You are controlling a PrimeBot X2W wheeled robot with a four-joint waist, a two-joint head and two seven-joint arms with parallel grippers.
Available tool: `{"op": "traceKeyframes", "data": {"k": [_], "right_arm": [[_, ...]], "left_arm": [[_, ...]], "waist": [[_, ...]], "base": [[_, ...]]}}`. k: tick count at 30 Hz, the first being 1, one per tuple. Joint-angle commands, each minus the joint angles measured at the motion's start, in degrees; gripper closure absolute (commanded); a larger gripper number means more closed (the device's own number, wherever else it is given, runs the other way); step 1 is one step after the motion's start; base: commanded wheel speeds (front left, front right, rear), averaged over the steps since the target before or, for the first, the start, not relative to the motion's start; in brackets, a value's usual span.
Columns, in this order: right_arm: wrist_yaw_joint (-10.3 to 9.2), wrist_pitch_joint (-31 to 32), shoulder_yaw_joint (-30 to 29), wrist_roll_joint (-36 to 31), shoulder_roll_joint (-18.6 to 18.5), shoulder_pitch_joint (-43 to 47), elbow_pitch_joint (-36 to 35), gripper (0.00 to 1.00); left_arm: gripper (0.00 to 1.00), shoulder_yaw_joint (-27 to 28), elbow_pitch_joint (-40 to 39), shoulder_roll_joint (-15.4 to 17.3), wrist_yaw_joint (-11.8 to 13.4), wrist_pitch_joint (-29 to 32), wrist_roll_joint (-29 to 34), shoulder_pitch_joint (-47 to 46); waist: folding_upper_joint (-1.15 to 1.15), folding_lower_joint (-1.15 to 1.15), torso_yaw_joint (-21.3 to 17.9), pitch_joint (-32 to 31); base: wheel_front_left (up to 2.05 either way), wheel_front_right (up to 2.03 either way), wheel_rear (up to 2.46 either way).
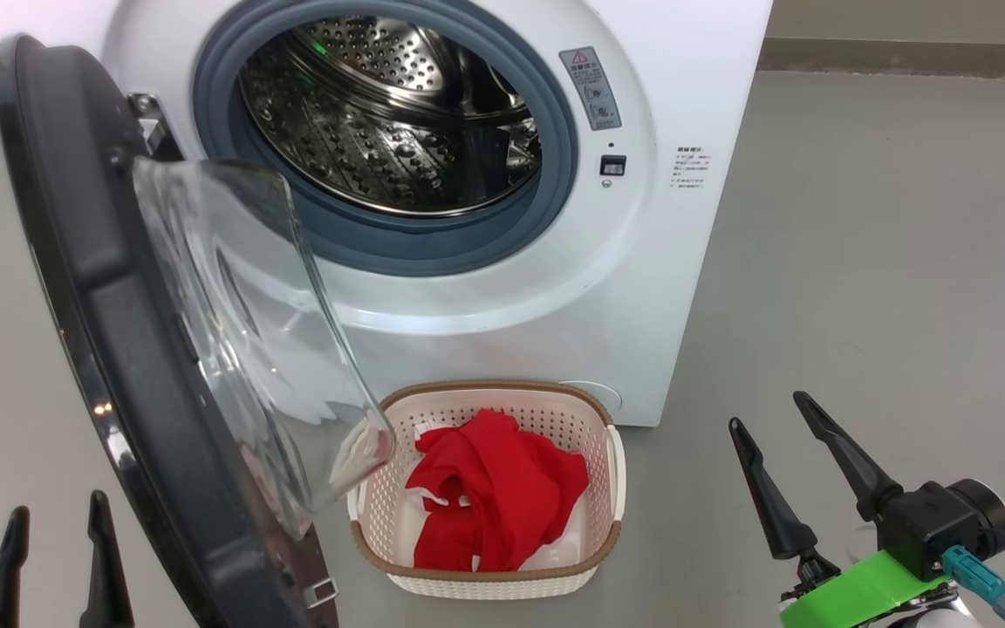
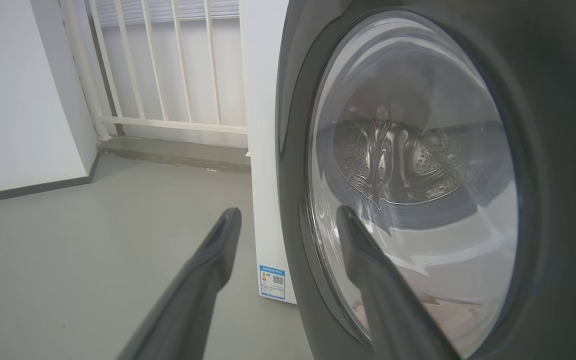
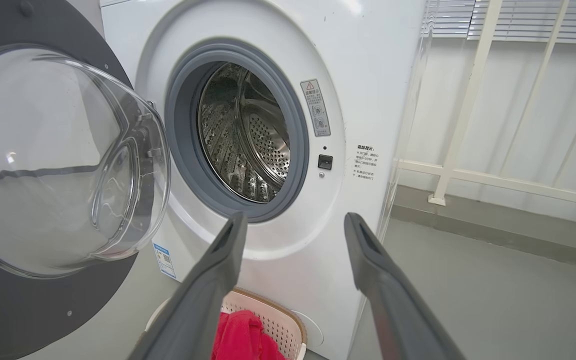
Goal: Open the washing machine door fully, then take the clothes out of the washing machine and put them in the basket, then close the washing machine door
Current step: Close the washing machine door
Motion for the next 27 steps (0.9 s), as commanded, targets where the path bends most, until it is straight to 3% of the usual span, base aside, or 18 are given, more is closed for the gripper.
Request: {"op": "traceKeyframes", "data": {"k": [1, 6, 7, 9, 10, 18, 23, 27], "right_arm": [[0.28, -0.4, 0.8, 0.6, -0.3, -0.9, -1.4, 0.00], [0.28, -0.4, 1.0, 0.6, -0.1, -0.7, -1.3, 0.00], [0.28, -0.4, 1.0, 0.6, -0.1, -0.6, -1.3, 0.00], [0.28, -0.4, 1.0, 0.7, 0.0, -0.5, -1.3, 0.00], [0.28, -0.4, 1.0, 0.7, 0.0, -0.4, -1.3, 0.00], [0.28, -0.4, 0.7, 0.6, -0.2, 0.3, -1.2, 0.00], [0.28, -0.4, 1.0, 0.6, -0.3, 0.5, -1.3, 0.00], [0.28, -0.4, 1.1, 0.6, -0.2, 0.5, -1.5, 0.00]], "left_arm": [[0.00, 1.7, -1.0, 0.6, -0.4, -0.7, -0.1, -1.1], [0.00, 1.3, -0.3, 0.8, -0.4, -0.7, 0.1, -1.0], [0.18, 1.0, -0.2, 1.0, -0.4, -0.7, 0.4, -1.0], [0.84, 0.5, 0.4, 1.3, -0.4, -0.7, 0.9, -1.0], [1.00, 0.0, 0.5, 1.5, -0.4, -0.7, 1.0, -1.1], [1.00, -1.4, -0.3, 2.5, -0.4, 2.0, -10.2, -5.7], [1.00, -1.0, -6.0, 3.4, -0.4, 11.1, -20.0, -8.7], [1.00, 1.7, -11.3, 2.6, 2.3, 20.9, -29.9, -10.4]], "waist": [[0.00, 0.00, 0.0, -0.1], [0.00, 0.00, -0.1, -0.5], [0.00, 0.00, -0.2, -0.6], [0.00, 0.00, -0.2, -0.7], [0.00, 0.00, -0.1, -0.8], [0.00, 0.00, 0.7, -1.4], [0.00, 0.00, 0.8, -1.6], [0.00, 0.00, 0.5, -1.4]], "base": [[0.00, 0.00, 0.00], [0.00, 0.00, 0.00], [0.00, 0.00, 0.00], [0.00, 0.00, 0.00], [0.00, 0.00, 0.00], [0.00, 0.00, 0.00], [0.00, 0.00, 0.00], [0.00, 0.00, 0.00]]}}
